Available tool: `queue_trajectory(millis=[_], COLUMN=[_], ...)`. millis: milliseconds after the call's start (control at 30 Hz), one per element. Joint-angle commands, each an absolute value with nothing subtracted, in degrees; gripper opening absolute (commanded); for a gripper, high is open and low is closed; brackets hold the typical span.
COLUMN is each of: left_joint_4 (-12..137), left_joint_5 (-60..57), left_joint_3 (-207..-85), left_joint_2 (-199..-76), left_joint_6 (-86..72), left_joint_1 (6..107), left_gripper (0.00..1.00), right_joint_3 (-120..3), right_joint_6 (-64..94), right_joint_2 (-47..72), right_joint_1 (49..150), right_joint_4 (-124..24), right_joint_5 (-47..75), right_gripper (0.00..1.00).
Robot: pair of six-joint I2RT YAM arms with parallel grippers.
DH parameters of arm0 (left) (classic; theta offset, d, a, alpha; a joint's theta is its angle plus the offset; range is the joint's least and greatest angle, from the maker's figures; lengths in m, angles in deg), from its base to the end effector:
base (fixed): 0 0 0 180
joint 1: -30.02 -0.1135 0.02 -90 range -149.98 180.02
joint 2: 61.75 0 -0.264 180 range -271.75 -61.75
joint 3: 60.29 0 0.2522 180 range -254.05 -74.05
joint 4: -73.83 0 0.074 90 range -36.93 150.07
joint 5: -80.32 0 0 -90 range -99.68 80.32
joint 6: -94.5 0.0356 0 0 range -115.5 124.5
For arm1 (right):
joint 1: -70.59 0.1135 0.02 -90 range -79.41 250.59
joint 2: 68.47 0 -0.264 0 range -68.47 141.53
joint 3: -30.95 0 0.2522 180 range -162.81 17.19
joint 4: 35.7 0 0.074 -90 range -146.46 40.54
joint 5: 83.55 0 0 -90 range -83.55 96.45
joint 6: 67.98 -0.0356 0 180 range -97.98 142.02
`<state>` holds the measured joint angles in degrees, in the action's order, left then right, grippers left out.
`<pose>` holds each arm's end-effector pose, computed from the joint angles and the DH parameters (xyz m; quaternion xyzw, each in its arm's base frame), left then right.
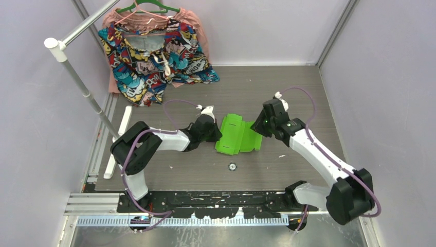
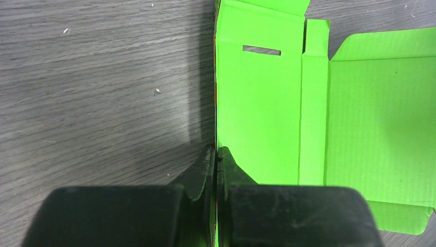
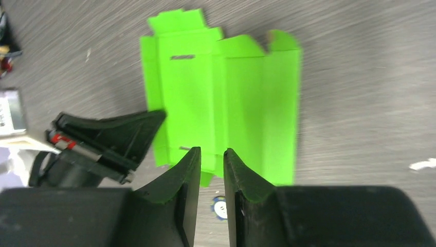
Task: Fold the paper box
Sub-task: Fold the paper box at the center of the board.
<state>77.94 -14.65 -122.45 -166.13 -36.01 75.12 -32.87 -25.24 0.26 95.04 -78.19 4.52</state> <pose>0.2552 -0.2517 0.1322 0.0170 0.8984 -0.2684 0.3472 0.2278 0.1022 0.2573 0.1902 0.9120 0.2000 0.3036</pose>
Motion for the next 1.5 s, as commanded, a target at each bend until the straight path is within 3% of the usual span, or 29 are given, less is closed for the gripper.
queue_trajectory(millis=[0, 267, 700, 1133, 1467], left_joint_4=[58.13, 55.85, 53.82, 52.74, 50.57], left_joint_5=[-14.06, -16.1, -16.33, -15.32, -15.23], left_joint_3=[-119.12, -120.86, -123.2, -125.53, -128.58], left_joint_2=[-170.62, -172.23, -172.84, -175.06, -176.79], left_joint_6=[-34.74, -35.63, -34.44, -33.84, -33.29], left_joint_1=[76.35, 76.34, 76.34, 76.51, 77.55], left_gripper=[0.0, 0.0, 0.0, 0.0, 0.0], right_joint_3=[-30.92, -28.96, -15.53, -22.0, -27.67], right_joint_6=[-26.49, -33.49, -36.47, -32.29, -31.18], right_joint_2=[-7.08, -4.83, 3.1, 19.27, 19.98], right_joint_1=[94.59, 94.21, 90.01, 93.92, 97.62], right_joint_4=[-84.95, -92.04, -72.87, -63.53, -63.93], right_joint_5=[-10.55, -23.86, -7.85, 4.54, 5.54], right_gripper=[0.29, 0.3, 0.27, 0.23, 0.23])
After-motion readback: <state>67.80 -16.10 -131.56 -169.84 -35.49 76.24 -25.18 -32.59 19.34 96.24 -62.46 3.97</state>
